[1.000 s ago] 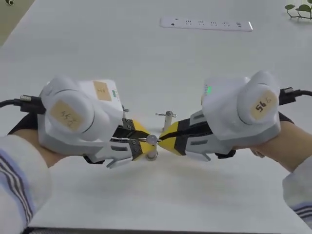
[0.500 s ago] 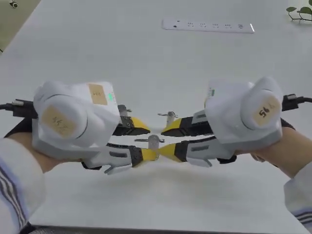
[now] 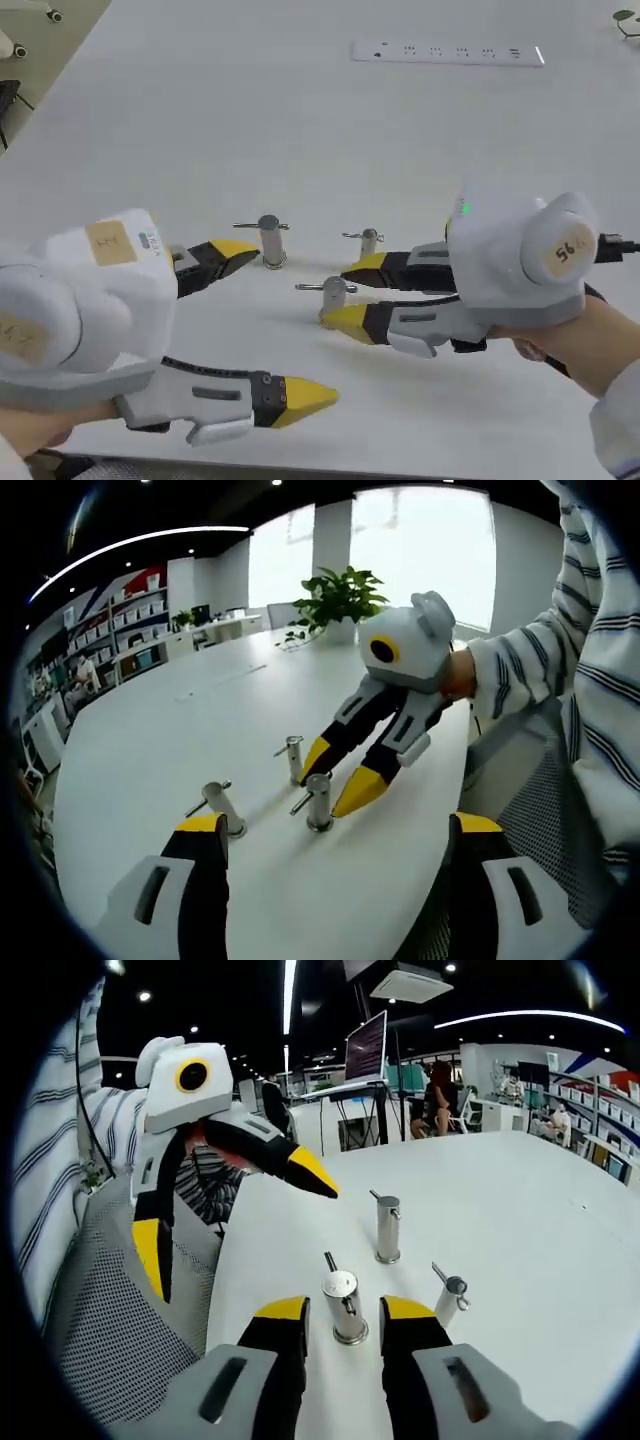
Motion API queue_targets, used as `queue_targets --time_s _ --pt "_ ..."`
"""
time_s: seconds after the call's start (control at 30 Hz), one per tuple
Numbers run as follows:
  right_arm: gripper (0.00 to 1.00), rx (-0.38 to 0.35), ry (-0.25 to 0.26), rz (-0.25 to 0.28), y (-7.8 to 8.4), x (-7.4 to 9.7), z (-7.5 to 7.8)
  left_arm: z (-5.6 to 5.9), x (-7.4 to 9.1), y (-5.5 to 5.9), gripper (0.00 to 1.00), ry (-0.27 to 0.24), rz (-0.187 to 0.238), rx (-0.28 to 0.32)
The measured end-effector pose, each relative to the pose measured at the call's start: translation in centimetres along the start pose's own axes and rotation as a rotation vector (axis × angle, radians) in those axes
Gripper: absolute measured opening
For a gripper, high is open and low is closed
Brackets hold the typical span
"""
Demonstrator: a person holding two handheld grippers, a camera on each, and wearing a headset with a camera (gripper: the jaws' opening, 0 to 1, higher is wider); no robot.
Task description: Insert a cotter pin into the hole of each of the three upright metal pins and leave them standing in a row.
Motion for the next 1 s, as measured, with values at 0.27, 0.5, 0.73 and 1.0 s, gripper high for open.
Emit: queue_targets --time_s 0.27,0.5,0.73,1.0 --pt "0.25 -0.013 -0.031 0.024 0.7 -1.0 0.2 0.7 0.4 0.4 0.99 -0.048 0.067 0.179" --pt "0.20 -0.070 -0.026 0.076 1.0 -1.2 0.7 0.9 0.4 0.9 0.99 -0.058 0.036 0.187" --pt "0.11 -0.057 -0.069 0.112 1.4 -1.3 0.5 1.4 0.4 1.1 0.99 -0.042 0.027 0.196" --pt "0.10 0.011 -0.080 0.127 1.5 -1.1 0.2 1.3 0.6 1.3 0.99 -0.049 0.011 0.196"
Point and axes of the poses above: the centre of the closed fingertips' face, and the gripper's own axes: x roughly backward along the fingers, z roughly to its right, y roughly out of its underside, the point moved 8 cm from there along x, roughly backward along the fingers, and after that the axes turned 13 degrees about -x, right-handed, at the moved point
